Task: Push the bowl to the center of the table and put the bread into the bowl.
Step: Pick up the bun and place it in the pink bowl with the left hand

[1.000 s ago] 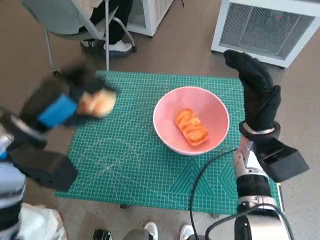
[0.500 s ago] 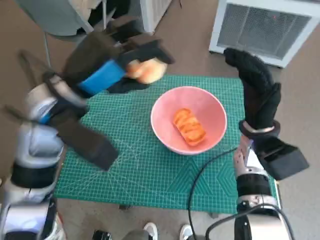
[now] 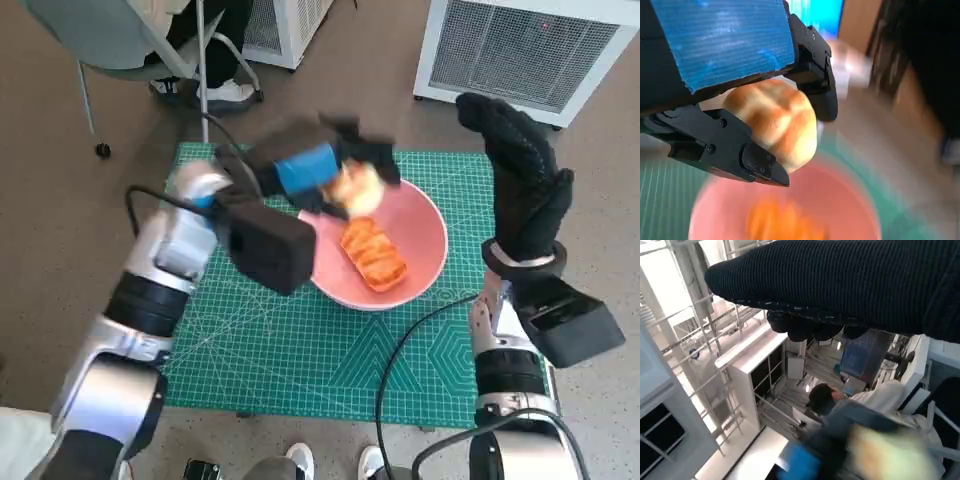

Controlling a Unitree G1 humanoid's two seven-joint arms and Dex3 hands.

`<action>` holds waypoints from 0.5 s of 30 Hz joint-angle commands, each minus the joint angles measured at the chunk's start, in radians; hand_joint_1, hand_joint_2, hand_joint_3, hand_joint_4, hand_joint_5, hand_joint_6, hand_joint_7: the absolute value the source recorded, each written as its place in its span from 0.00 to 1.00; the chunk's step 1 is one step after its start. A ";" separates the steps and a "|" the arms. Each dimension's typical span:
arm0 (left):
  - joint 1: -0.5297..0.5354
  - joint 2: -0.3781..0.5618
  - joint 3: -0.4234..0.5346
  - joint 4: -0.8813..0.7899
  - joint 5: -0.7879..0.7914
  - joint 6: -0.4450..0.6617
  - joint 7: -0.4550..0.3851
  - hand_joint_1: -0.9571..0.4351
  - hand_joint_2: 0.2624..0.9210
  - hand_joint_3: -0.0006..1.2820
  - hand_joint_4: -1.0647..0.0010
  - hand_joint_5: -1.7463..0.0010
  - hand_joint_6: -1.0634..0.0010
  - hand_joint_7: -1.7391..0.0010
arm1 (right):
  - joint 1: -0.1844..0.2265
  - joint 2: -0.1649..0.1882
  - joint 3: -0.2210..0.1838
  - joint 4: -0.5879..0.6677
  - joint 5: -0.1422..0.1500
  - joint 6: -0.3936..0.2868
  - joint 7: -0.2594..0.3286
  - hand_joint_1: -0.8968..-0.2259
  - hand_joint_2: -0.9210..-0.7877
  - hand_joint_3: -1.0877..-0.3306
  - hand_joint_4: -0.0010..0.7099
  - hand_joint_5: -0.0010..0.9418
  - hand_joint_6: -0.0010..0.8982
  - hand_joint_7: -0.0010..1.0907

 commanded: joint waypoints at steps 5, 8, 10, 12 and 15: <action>-0.001 -0.002 -0.020 -0.064 -0.005 0.112 -0.113 0.45 0.95 0.02 0.99 0.99 0.99 0.81 | 0.031 -0.023 -0.007 -0.010 -0.027 0.008 -0.028 0.44 0.00 0.43 0.54 0.00 0.21 0.32; 0.019 -0.002 -0.020 -0.080 0.007 0.100 -0.084 0.42 0.95 0.01 1.00 1.00 1.00 0.82 | 0.027 -0.027 -0.008 -0.006 -0.028 0.006 -0.030 0.45 0.00 0.43 0.54 0.00 0.21 0.32; 0.028 -0.002 -0.017 -0.086 0.008 0.092 -0.066 0.41 0.95 0.01 1.00 1.00 1.00 0.82 | 0.023 -0.027 -0.008 -0.005 -0.025 0.007 -0.029 0.45 0.00 0.42 0.54 0.00 0.21 0.32; 0.033 -0.002 -0.012 -0.090 0.002 0.091 -0.055 0.41 0.95 0.01 1.00 1.00 1.00 0.83 | 0.020 -0.026 -0.007 -0.008 -0.020 0.012 -0.027 0.45 0.00 0.42 0.54 0.00 0.21 0.32; 0.039 0.001 0.004 -0.100 -0.015 0.086 -0.043 0.41 0.95 0.01 1.00 1.00 1.00 0.83 | 0.016 -0.025 -0.005 -0.013 -0.009 0.018 -0.019 0.45 0.00 0.43 0.54 0.00 0.21 0.32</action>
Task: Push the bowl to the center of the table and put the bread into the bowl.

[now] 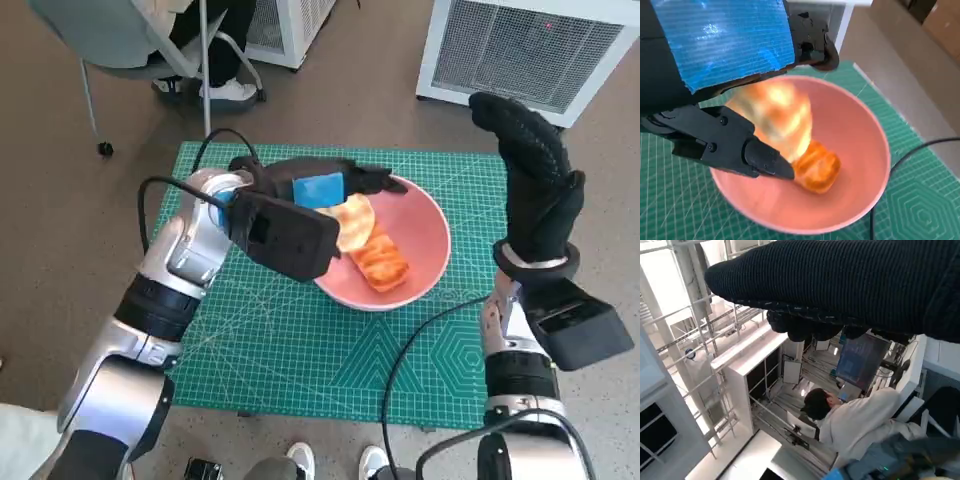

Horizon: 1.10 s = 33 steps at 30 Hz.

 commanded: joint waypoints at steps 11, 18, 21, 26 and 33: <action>0.062 -0.031 0.171 -0.025 -0.135 -0.175 0.214 0.41 1.00 0.06 0.80 0.98 0.79 0.83 | -0.014 0.000 0.004 -0.010 0.056 0.040 0.037 0.46 0.00 0.44 0.52 0.00 0.22 0.31; 0.119 -0.105 0.288 -0.025 -0.237 -0.289 0.391 0.41 1.00 0.14 0.62 0.98 0.64 0.83 | -0.025 0.010 0.007 -0.046 0.077 0.080 0.041 0.45 0.00 0.48 0.52 0.00 0.24 0.31; 0.139 -0.130 0.320 -0.037 -0.270 -0.327 0.436 0.40 1.00 0.16 0.61 0.98 0.64 0.84 | -0.022 0.012 0.009 -0.071 0.080 0.096 0.038 0.45 0.00 0.49 0.53 0.01 0.25 0.31; 0.183 -0.178 0.360 -0.091 -0.378 -0.353 0.442 0.37 1.00 0.23 0.64 0.99 0.69 0.86 | -0.020 0.016 0.012 -0.107 0.076 0.116 0.030 0.46 0.00 0.49 0.54 0.01 0.27 0.31; 0.261 -0.261 0.392 -0.213 -0.539 -0.342 0.435 0.40 1.00 0.31 0.71 1.00 0.89 0.71 | -0.025 0.011 0.016 -0.140 0.038 0.127 0.004 0.46 0.00 0.47 0.54 0.01 0.27 0.30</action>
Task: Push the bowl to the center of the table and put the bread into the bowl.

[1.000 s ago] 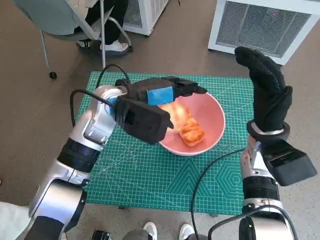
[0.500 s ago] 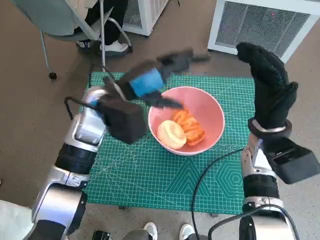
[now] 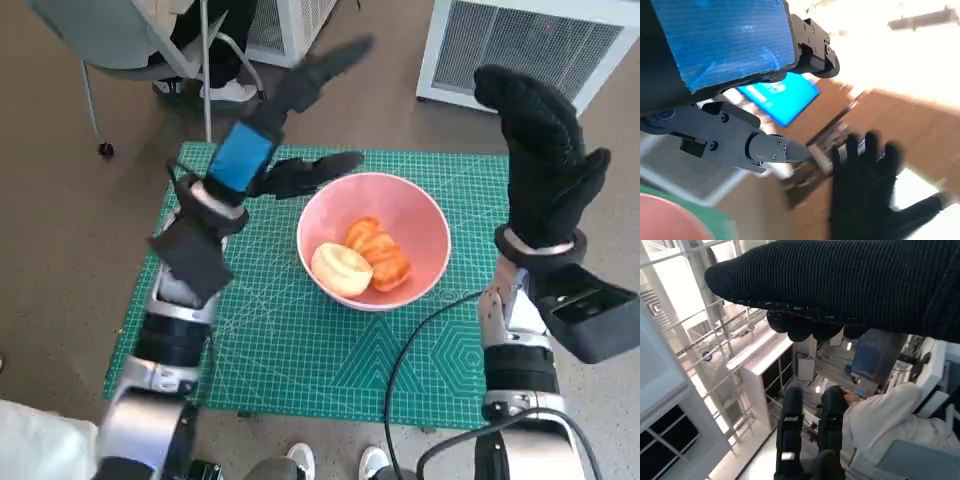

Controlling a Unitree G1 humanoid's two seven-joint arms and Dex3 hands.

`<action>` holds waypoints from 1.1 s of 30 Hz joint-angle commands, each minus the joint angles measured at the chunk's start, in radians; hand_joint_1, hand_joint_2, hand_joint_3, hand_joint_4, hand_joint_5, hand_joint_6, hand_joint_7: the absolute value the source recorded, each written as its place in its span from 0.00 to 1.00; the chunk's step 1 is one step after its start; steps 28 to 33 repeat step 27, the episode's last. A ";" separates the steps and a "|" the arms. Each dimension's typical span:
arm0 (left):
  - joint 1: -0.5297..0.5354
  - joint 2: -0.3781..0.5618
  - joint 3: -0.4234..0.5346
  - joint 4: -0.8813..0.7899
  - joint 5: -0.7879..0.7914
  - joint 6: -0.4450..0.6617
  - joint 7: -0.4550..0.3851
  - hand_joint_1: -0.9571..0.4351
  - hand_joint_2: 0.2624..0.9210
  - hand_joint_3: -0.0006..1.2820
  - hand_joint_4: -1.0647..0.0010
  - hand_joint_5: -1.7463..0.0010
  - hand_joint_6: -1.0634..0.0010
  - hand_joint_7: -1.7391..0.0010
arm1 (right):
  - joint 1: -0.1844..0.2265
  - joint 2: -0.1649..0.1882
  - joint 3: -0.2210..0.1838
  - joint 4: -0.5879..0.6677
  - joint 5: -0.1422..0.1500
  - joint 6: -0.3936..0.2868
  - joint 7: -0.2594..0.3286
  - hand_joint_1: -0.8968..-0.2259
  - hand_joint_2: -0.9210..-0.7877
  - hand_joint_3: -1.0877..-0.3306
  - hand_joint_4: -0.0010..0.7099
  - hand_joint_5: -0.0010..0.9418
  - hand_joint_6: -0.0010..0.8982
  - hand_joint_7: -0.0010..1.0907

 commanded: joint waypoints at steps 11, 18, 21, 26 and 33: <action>0.101 -0.098 0.029 -0.148 -0.176 0.044 -0.024 0.41 1.00 0.33 0.79 1.00 1.00 0.61 | 0.007 -0.017 0.016 -0.084 -0.074 0.056 -0.048 0.47 0.00 0.42 0.55 0.01 0.26 0.30; 0.117 -0.104 0.027 -0.164 -0.174 0.064 -0.029 0.42 1.00 0.34 0.81 1.00 1.00 0.62 | 0.012 -0.027 0.019 -0.117 -0.084 0.084 -0.053 0.47 0.00 0.41 0.55 0.00 0.26 0.30; 0.122 -0.106 0.026 -0.170 -0.170 0.074 -0.028 0.43 1.00 0.34 0.82 1.00 1.00 0.62 | 0.015 -0.030 0.020 -0.128 -0.087 0.096 -0.056 0.46 0.00 0.41 0.54 0.00 0.26 0.30; 0.128 -0.106 0.026 -0.175 -0.167 0.083 -0.030 0.42 1.00 0.34 0.83 1.00 1.00 0.64 | 0.026 -0.034 0.021 -0.146 -0.088 0.107 -0.054 0.46 0.00 0.41 0.54 0.00 0.26 0.30; 0.129 -0.106 0.026 -0.175 -0.167 0.084 -0.031 0.42 1.00 0.34 0.83 1.00 1.00 0.65 | 0.027 -0.035 0.021 -0.149 -0.088 0.109 -0.054 0.46 0.00 0.41 0.54 0.00 0.26 0.30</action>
